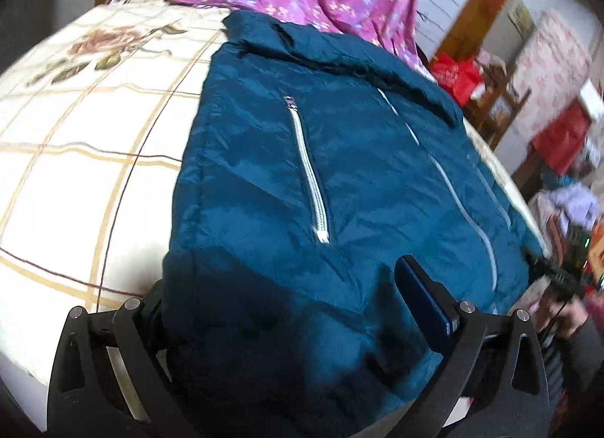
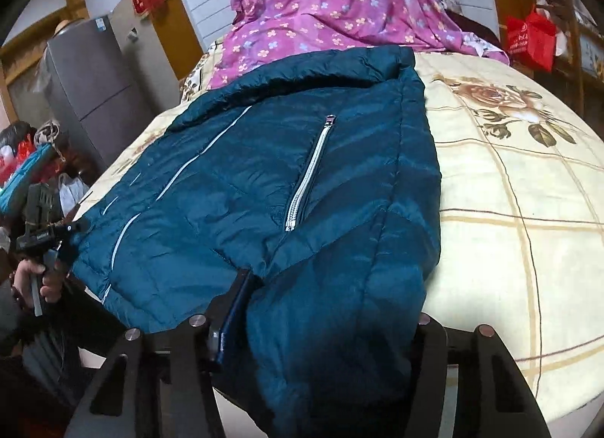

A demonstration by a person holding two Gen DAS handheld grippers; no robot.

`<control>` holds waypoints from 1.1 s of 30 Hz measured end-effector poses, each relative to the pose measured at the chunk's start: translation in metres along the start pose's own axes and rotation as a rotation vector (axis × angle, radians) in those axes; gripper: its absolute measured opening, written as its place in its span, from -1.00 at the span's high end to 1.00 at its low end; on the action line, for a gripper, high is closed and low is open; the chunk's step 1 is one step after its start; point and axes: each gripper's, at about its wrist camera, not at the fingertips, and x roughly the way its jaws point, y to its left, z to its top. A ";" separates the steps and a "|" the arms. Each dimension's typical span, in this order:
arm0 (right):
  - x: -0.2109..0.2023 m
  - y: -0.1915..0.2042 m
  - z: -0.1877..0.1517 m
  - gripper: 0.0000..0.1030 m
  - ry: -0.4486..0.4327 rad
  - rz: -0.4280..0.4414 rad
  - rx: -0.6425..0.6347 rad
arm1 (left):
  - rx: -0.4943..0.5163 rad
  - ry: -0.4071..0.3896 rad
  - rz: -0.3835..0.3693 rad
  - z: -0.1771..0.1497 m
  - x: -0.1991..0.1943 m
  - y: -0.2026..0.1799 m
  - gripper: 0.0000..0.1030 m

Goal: Fold large clothes
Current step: 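Grasp the jacket hem with the left and right grippers, then lift the hem and carry it toward the collar with both grippers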

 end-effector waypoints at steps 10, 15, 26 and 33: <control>-0.005 -0.028 0.000 -0.24 -0.011 0.153 0.247 | 0.030 0.005 0.066 -0.001 -0.002 -0.003 0.10; -0.006 -0.015 0.001 -0.02 0.020 0.078 0.164 | 0.051 -0.005 0.101 -0.004 -0.001 -0.003 0.21; -0.005 -0.013 0.002 0.07 0.035 0.004 0.149 | 0.006 -0.019 0.083 -0.010 -0.005 -0.001 0.12; -0.003 -0.012 0.007 0.00 0.052 -0.028 0.159 | -0.001 -0.014 0.041 -0.008 -0.006 0.000 -0.09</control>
